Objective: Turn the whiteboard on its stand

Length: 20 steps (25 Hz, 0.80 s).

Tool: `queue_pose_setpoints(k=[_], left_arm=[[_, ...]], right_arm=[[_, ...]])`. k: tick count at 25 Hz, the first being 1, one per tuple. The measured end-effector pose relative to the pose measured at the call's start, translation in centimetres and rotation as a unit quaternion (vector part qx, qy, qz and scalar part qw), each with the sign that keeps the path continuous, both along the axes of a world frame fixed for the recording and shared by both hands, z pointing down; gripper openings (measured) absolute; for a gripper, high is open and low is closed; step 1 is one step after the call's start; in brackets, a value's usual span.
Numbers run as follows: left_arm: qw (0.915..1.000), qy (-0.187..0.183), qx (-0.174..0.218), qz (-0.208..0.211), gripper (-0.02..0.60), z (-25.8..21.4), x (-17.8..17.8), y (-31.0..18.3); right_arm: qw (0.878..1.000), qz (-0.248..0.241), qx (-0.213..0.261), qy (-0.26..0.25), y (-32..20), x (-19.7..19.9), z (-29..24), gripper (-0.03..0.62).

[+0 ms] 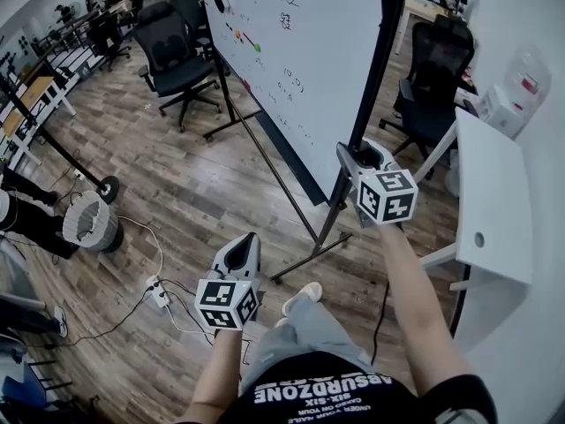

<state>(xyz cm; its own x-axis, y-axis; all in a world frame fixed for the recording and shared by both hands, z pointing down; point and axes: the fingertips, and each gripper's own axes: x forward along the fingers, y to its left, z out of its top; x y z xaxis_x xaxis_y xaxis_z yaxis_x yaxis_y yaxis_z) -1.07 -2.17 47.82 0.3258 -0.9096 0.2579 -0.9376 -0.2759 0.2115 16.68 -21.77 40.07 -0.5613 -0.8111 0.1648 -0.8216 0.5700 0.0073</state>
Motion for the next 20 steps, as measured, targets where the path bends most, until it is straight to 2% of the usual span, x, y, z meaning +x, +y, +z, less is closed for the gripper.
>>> queue_pose_setpoints(k=[20], left_arm=[[0.9999,-0.001,0.004,0.010,0.006,-1.0,2.2,2.4]], right_arm=[[1.000,-0.003,0.013,-0.012,6.3,4.6,-0.8,0.166]])
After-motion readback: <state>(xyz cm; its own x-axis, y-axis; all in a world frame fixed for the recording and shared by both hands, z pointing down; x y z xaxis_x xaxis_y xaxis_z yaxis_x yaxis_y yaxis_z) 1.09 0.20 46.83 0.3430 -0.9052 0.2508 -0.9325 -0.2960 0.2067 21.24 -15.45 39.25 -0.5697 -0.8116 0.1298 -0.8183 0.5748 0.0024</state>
